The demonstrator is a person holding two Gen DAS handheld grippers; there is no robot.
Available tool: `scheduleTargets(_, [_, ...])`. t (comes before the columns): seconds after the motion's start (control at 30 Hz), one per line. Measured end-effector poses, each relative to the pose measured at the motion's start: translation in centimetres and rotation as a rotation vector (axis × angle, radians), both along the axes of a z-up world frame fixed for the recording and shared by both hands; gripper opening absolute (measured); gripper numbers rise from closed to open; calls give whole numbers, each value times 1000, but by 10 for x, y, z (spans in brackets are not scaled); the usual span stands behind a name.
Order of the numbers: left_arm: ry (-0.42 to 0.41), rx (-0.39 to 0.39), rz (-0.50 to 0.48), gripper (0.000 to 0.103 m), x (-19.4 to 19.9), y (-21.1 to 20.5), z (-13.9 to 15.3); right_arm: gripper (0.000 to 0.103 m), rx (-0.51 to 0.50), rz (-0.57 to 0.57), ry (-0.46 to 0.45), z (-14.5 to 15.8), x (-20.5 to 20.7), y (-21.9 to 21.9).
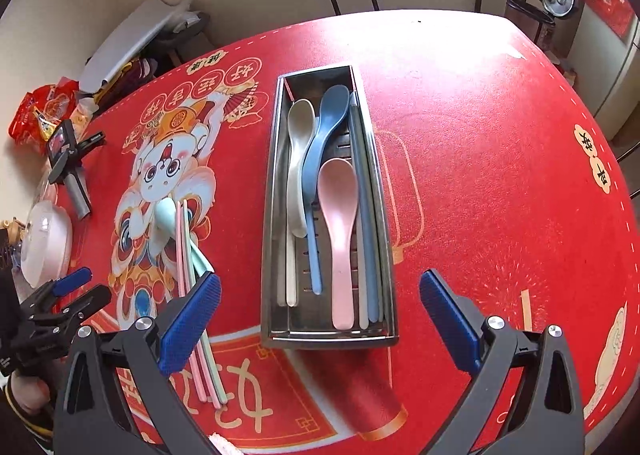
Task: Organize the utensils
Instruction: 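Open both tools to release the spoon and chopstick into the tray, then move both tools from the tray back over the remaining utensils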
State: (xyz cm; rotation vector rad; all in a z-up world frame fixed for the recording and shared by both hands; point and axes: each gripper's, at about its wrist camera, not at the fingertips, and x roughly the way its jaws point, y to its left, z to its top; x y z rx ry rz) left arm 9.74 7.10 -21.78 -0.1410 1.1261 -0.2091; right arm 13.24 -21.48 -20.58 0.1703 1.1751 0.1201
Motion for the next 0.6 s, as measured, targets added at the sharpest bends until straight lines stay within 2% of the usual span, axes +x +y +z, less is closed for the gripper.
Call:
scheduleTargets(0.2, [6,-13,9,97,-18,4,-6,94,-11,92,33,-11,-19,23])
scheduleTargets(0.37, [16,-11,-15,97,-24,-4,-11,63,15,189,67,-22,-27,47])
scheduleTargets(0.5, [14,-29,-24,95,-24,-7,-12,48,16,256,72,-29,-24,67])
scheduleTargets(0.53, [10,-33,-28,91,-23,-7,-12,45,8,278,59,-28,-23,73])
scheduleTargets(0.57, [8,-39,-33,87,-22,-8,-11,38,13,305,59,-28,-22,79])
scheduleTargets(0.6, [10,-45,-39,76,-20,-9,-11,34,15,329,66,-30,-20,85])
